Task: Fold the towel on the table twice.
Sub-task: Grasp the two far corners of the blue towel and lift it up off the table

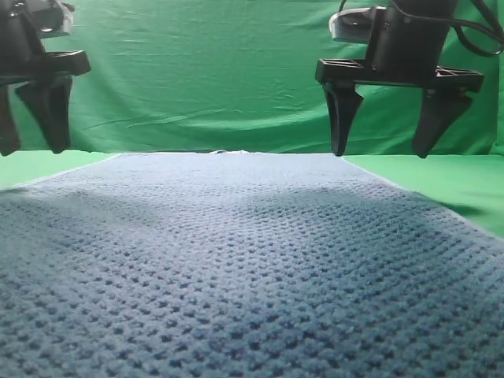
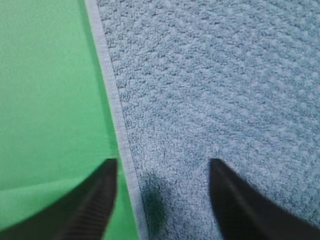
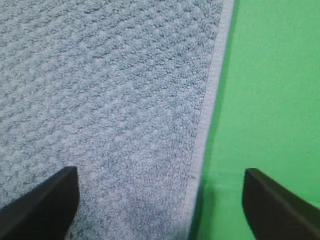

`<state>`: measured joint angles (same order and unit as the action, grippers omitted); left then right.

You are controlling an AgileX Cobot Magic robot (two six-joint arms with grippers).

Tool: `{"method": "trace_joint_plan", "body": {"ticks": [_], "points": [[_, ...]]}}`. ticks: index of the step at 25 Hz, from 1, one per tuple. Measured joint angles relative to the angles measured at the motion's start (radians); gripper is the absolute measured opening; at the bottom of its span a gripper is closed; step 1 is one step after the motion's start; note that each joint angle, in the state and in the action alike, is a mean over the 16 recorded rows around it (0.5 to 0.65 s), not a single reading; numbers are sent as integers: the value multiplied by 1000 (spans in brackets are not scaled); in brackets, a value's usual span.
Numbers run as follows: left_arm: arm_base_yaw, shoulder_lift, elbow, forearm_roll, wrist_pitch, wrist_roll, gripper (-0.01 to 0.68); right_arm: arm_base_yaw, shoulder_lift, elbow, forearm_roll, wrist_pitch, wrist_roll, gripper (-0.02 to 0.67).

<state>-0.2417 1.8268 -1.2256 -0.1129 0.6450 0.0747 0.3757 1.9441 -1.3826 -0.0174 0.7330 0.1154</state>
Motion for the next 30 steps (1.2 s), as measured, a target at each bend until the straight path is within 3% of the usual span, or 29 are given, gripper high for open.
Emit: {"method": "trace_joint_plan", "body": {"ticks": [4, 8, 30], "points": [[0, 3, -2, 16, 17, -40, 503, 0, 9, -1, 1, -12, 0, 616], [0, 8, -3, 32, 34, -80, 595, 0, 21, -2, 2, -23, 0, 644], [-15, 192, -182, 67, 148, -116, 582, 0, 102, -10, -6, -95, 0, 644]]}}
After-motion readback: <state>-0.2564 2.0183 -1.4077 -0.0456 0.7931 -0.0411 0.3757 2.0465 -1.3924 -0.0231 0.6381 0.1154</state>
